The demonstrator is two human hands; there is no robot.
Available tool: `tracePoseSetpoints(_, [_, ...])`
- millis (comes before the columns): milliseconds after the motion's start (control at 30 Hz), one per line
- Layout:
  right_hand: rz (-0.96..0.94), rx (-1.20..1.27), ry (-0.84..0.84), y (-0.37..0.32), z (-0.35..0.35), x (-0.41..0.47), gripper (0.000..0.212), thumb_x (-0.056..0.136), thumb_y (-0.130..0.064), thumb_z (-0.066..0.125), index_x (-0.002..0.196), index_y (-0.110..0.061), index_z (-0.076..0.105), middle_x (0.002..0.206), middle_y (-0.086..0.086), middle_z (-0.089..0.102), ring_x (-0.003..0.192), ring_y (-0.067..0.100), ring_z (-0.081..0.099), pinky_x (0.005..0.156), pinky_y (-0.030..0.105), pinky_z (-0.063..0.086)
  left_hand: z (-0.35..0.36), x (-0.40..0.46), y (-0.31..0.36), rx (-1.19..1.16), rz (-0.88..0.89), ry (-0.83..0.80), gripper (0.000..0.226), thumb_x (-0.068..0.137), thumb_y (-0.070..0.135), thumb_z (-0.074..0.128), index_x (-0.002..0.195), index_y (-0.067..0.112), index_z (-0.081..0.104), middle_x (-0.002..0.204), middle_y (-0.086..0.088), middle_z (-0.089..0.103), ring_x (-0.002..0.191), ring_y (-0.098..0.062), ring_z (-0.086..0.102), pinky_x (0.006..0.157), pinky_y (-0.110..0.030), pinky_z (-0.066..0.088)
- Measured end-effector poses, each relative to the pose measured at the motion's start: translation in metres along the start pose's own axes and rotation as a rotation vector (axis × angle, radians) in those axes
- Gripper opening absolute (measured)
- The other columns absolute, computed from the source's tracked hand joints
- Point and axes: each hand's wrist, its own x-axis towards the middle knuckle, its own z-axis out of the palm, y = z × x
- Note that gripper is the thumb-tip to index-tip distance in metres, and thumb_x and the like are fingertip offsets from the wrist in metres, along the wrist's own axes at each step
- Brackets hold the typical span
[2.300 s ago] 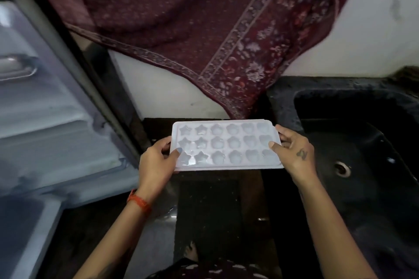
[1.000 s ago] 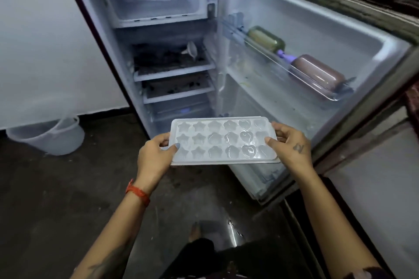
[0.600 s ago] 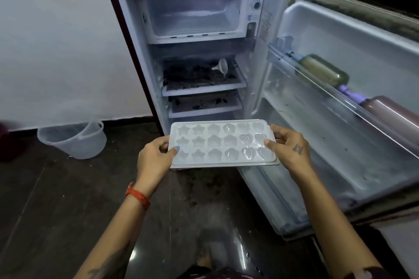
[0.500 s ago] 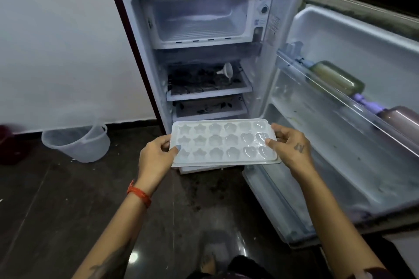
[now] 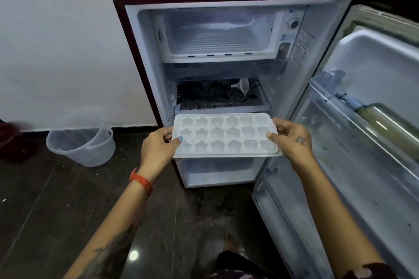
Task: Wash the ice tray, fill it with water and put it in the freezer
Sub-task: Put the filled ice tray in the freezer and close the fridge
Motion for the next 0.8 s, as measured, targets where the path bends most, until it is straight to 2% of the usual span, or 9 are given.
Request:
tracePoseSetpoints(100, [-0.017, 0.01, -0.039, -0.009, 0.006, 0.032, 0.037, 0.082, -0.002, 0.067, 0.117, -0.01, 0.066, 0.101, 0.003, 0.069, 0.094, 0.021, 0.065, 0.09, 0.037, 0.052, 0.006, 0.026, 0.008, -0.038, -0.03, 0.013, 0.032, 0.085, 0.016, 0.066, 0.116, 0.012, 0.067, 0.105, -0.004, 0.072, 0.098, -0.02, 0.066, 0.088, -0.038, 0.053])
tracePoseSetpoints(200, [-0.042, 0.01, -0.059, -0.02, 0.011, 0.062, 0.037, 0.082, -0.001, 0.066, 0.119, -0.009, 0.064, 0.102, 0.004, 0.069, 0.092, 0.021, 0.065, 0.089, 0.037, 0.053, 0.011, 0.051, 0.017, -0.055, -0.042, 0.032, 0.031, 0.086, 0.014, 0.065, 0.117, 0.012, 0.066, 0.104, -0.004, 0.071, 0.096, -0.018, 0.065, 0.084, -0.031, 0.051])
tracePoseSetpoints(300, [-0.053, 0.042, -0.091, -0.029, 0.016, 0.089, 0.038, 0.084, 0.002, 0.064, 0.121, -0.006, 0.062, 0.095, -0.003, 0.066, 0.086, 0.018, 0.063, 0.085, 0.033, 0.052, 0.016, 0.072, 0.028, -0.09, -0.043, 0.058, 0.029, 0.087, 0.012, 0.064, 0.116, 0.01, 0.066, 0.097, 0.001, 0.067, 0.086, -0.011, 0.061, 0.067, -0.014, 0.044])
tracePoseSetpoints(433, [-0.06, 0.031, -0.094, -0.037, 0.025, 0.124, 0.042, 0.081, -0.004, 0.068, 0.122, -0.01, 0.063, 0.104, 0.002, 0.07, 0.093, 0.021, 0.067, 0.092, 0.042, 0.053, 0.018, 0.099, 0.037, -0.149, -0.06, 0.072, 0.029, 0.088, 0.009, 0.063, 0.117, 0.006, 0.065, 0.095, 0.003, 0.062, 0.072, 0.0, 0.055, 0.052, -0.001, 0.04])
tracePoseSetpoints(500, [-0.066, 0.042, -0.095, -0.044, 0.031, 0.14, 0.043, 0.08, -0.004, 0.069, 0.123, -0.009, 0.062, 0.108, 0.004, 0.07, 0.094, 0.019, 0.066, 0.093, 0.039, 0.052, 0.017, 0.114, 0.041, -0.196, -0.07, 0.071, 0.029, 0.087, 0.006, 0.063, 0.117, 0.003, 0.064, 0.099, -0.001, 0.065, 0.072, -0.001, 0.056, 0.057, -0.004, 0.044])
tracePoseSetpoints(667, [-0.119, 0.049, -0.052, -0.067, 0.038, 0.171, 0.042, 0.082, -0.003, 0.068, 0.123, -0.006, 0.061, 0.116, 0.004, 0.066, 0.099, 0.015, 0.062, 0.09, 0.026, 0.048, 0.011, 0.153, 0.05, -0.302, -0.099, 0.046, 0.034, 0.085, 0.003, 0.065, 0.118, -0.001, 0.061, 0.106, -0.012, 0.067, 0.087, -0.019, 0.063, 0.083, -0.033, 0.053])
tracePoseSetpoints(733, [-0.121, 0.045, -0.048, -0.075, 0.041, 0.184, 0.043, 0.082, -0.005, 0.068, 0.124, -0.006, 0.06, 0.107, 0.001, 0.066, 0.093, 0.013, 0.061, 0.079, 0.021, 0.047, 0.009, 0.168, 0.053, -0.335, -0.1, 0.039, 0.034, 0.085, 0.002, 0.065, 0.118, -0.002, 0.061, 0.107, -0.015, 0.067, 0.084, -0.019, 0.064, 0.081, -0.031, 0.054])
tracePoseSetpoints(800, [-0.133, 0.046, -0.041, -0.082, 0.044, 0.199, 0.042, 0.081, -0.006, 0.069, 0.122, -0.005, 0.062, 0.106, 0.002, 0.066, 0.092, 0.015, 0.063, 0.078, 0.021, 0.048, 0.008, 0.181, 0.059, -0.361, -0.098, 0.031, 0.034, 0.085, 0.001, 0.064, 0.118, -0.002, 0.06, 0.104, -0.013, 0.067, 0.074, -0.012, 0.062, 0.067, -0.02, 0.054])
